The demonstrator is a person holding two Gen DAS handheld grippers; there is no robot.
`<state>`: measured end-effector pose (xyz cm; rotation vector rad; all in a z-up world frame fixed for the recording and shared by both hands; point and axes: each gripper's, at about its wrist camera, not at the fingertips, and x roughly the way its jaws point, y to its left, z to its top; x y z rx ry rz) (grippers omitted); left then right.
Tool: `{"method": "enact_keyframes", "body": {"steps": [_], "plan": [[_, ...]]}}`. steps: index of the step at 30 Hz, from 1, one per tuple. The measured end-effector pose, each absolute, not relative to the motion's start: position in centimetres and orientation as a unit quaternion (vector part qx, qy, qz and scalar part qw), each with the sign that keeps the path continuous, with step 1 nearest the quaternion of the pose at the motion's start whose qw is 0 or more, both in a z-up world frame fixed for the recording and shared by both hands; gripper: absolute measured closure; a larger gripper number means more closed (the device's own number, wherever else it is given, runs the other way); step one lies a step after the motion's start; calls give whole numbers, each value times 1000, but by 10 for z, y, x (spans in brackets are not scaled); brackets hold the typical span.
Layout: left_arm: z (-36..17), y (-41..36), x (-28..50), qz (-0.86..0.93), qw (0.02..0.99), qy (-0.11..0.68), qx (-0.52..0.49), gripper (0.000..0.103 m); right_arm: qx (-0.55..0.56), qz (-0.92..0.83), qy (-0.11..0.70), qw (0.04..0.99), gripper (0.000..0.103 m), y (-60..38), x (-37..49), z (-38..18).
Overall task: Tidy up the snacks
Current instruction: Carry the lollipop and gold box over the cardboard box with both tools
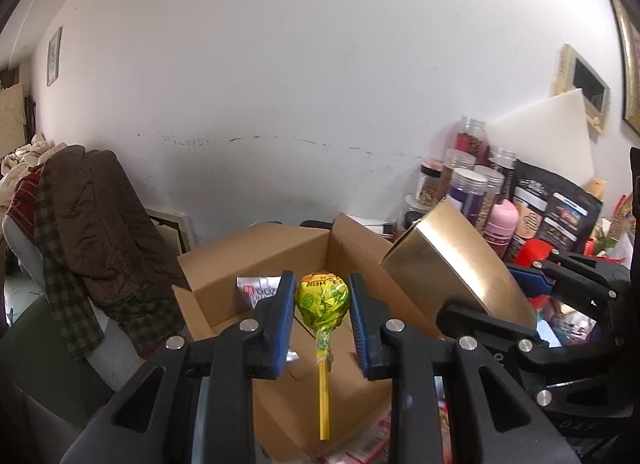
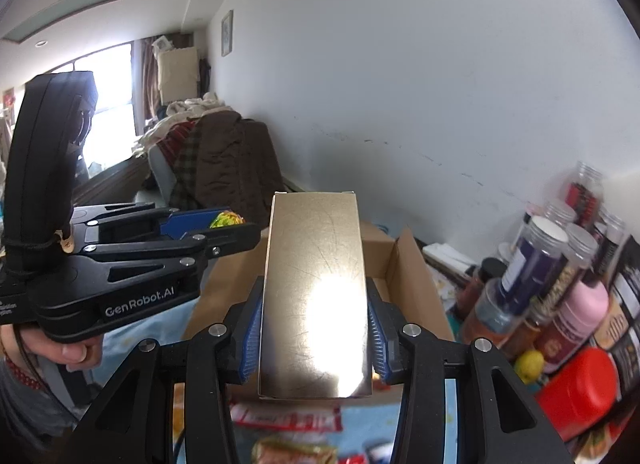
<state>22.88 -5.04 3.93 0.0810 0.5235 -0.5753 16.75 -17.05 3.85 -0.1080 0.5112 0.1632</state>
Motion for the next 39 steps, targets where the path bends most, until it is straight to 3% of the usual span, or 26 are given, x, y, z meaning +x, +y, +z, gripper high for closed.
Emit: {"method": "enact_keyframes", "body": {"steps": [14, 25, 28, 30, 32, 34, 36, 39], "plan": [[-8, -75, 314, -247, 917, 308, 66, 77, -62, 106, 298, 947, 59, -179, 260, -2], [-29, -83, 330, -235, 910, 330, 88, 77, -63, 98, 355, 928, 59, -187, 292, -36], [-32, -86, 331, -225, 909, 338, 99, 77, -67, 92, 356, 928, 56, -185, 292, -37], [-35, -85, 334, -218, 904, 356, 94, 76, -75, 84, 352, 929, 43, -183, 290, -34], [-36, -83, 336, -206, 903, 364, 92, 76, -81, 80, 351, 930, 42, -183, 286, -32], [-36, -82, 334, -199, 904, 366, 95, 72, -85, 78, 353, 928, 42, -183, 284, -31], [-33, -81, 330, -193, 906, 363, 98, 49, -86, 73, 354, 929, 42, -184, 279, -28], [-24, -78, 322, -191, 912, 351, 96, 41, -86, 68, 349, 931, 42, -184, 273, -20]]}}
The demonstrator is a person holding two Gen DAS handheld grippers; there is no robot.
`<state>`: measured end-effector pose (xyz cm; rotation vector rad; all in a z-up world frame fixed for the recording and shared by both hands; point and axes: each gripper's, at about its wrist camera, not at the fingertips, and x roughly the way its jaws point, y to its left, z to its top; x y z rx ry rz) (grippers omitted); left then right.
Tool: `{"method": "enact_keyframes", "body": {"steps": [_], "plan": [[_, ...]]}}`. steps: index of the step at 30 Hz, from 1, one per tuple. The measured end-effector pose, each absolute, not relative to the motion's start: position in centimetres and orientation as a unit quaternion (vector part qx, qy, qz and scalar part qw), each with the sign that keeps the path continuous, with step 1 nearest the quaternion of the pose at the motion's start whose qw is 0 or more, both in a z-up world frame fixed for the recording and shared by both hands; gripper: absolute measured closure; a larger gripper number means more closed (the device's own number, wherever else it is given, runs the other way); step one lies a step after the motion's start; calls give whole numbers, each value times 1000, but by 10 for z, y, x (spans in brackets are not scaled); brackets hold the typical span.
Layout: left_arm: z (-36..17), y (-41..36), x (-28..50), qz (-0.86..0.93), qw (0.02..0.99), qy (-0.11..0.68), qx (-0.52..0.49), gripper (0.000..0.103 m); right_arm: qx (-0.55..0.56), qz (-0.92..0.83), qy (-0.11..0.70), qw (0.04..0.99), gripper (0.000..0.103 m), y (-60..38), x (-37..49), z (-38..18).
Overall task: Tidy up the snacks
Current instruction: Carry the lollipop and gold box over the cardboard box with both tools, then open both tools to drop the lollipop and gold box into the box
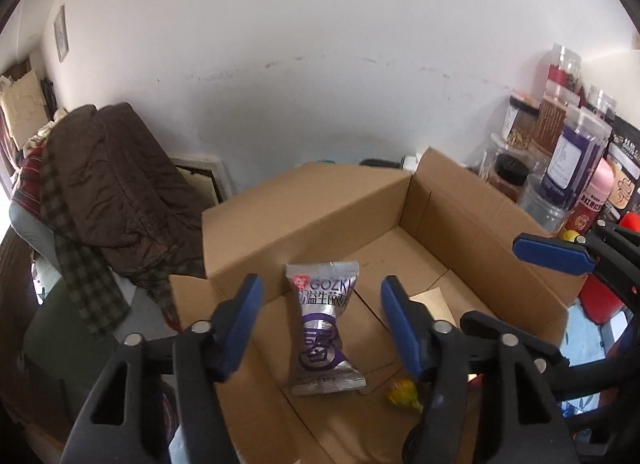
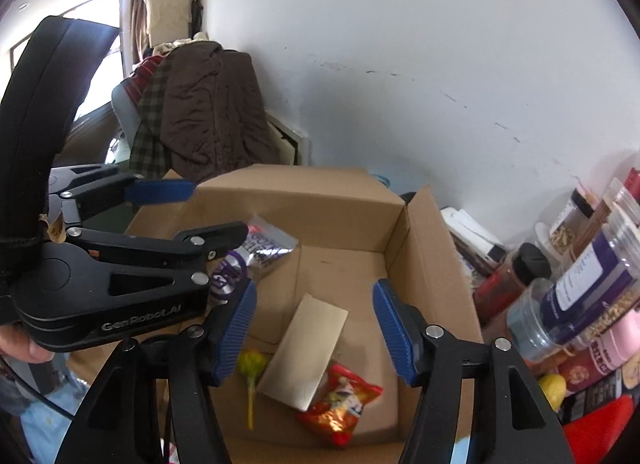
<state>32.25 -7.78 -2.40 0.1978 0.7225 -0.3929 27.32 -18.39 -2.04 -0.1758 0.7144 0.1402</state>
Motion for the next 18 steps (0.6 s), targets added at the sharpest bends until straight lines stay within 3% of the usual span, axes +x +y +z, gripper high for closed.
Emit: {"method": "enact_keyframes", "body": {"steps": [18], "plan": [[67, -56, 241, -191, 938, 274, 89, 41, -90, 37, 276, 956, 42, -175, 195, 65]]}}
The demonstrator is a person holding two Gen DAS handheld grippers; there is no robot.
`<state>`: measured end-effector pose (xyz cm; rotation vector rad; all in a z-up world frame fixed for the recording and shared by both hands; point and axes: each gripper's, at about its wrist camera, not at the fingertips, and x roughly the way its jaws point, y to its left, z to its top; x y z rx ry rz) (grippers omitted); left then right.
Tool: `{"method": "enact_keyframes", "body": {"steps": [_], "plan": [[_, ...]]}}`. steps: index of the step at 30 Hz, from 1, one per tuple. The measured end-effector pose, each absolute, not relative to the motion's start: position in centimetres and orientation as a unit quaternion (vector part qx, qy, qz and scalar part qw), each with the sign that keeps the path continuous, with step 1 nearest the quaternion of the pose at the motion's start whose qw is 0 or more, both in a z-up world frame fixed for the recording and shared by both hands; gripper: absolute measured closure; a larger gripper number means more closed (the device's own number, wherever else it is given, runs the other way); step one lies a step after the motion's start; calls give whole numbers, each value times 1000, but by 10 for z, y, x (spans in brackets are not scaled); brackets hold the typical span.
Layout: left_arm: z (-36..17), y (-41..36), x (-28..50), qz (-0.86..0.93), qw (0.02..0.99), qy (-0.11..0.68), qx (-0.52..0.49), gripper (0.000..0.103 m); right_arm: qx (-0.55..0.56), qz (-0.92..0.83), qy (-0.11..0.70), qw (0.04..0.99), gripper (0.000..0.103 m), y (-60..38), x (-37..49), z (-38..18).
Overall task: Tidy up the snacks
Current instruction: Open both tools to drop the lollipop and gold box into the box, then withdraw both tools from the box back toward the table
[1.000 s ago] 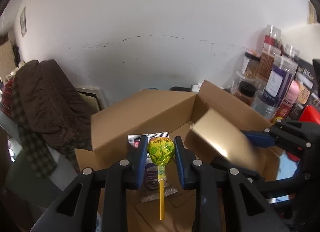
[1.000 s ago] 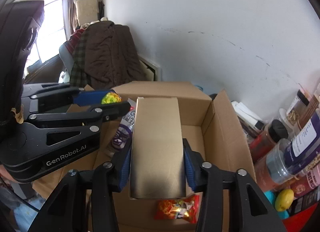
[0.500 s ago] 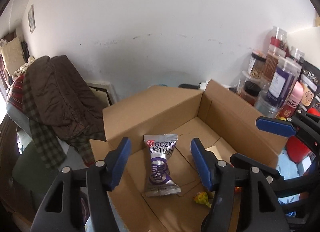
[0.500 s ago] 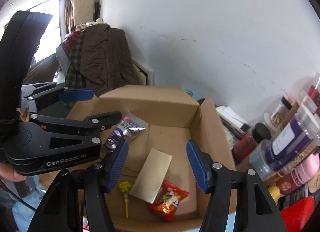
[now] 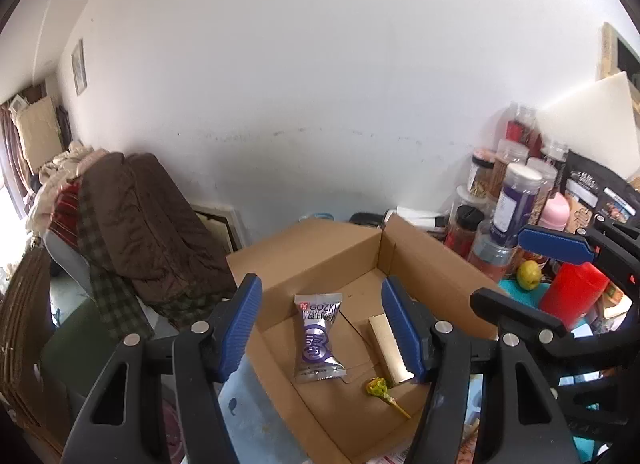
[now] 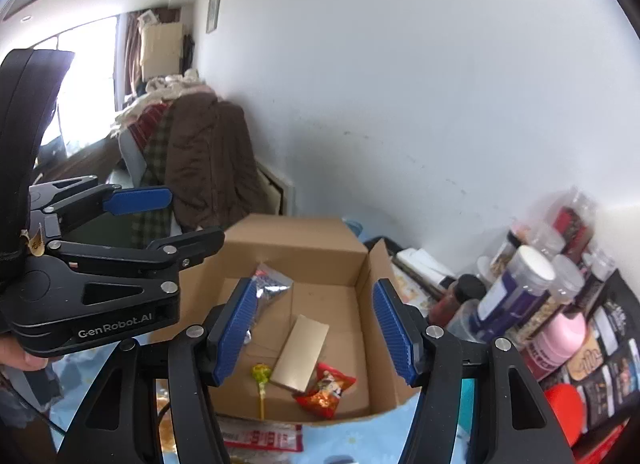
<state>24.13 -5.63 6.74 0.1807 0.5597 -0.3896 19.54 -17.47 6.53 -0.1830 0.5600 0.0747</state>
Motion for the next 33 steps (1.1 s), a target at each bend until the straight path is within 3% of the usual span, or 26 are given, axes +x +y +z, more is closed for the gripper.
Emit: {"method": "enact_keyframes", "body": {"steps": [13, 17, 20, 33], "plan": [[103, -43, 177, -182, 949, 244, 86, 41, -88, 16, 239, 967, 35, -171, 132, 97], [106, -38, 160, -181, 951, 236, 82, 23, -86, 8, 232, 969, 24, -170, 109, 100], [104, -35, 147, -182, 951, 236, 87, 23, -84, -2, 231, 969, 16, -171, 95, 100], [83, -26, 96, -216, 941, 242, 93, 23, -66, -35, 234, 969, 15, -175, 39, 80]]}}
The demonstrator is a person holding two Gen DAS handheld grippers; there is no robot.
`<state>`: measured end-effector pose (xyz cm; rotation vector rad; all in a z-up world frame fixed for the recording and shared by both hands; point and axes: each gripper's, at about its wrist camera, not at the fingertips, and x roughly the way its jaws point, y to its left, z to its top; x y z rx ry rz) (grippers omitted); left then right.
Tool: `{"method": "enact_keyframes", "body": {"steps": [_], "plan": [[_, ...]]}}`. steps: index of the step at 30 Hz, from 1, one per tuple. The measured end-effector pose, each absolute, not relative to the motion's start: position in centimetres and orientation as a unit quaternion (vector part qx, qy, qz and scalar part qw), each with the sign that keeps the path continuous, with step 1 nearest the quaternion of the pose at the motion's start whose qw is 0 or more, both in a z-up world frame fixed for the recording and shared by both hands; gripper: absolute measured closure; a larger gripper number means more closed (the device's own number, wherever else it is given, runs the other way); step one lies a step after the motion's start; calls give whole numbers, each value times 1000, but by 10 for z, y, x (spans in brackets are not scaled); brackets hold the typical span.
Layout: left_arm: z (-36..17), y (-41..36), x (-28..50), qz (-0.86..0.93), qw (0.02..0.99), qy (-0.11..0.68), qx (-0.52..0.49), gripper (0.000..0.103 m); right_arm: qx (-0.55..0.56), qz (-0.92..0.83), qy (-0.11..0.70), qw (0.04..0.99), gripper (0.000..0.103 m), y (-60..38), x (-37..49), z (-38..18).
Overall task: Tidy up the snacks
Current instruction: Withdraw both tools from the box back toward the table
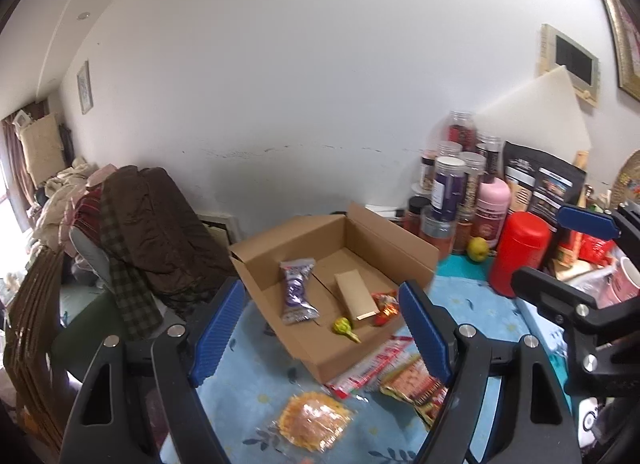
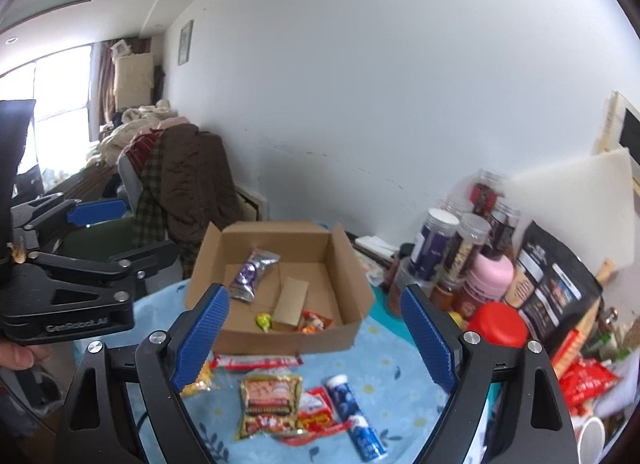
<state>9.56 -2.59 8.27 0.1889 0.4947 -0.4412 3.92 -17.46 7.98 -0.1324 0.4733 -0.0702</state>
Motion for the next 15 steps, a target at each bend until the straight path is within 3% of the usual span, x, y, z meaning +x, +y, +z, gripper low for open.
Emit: {"method": "enact_keyframes", "body": {"steps": [15], "plan": [[39, -16, 57, -277, 912, 288, 94, 23, -42, -11, 265, 963, 15, -162, 6, 23]]}}
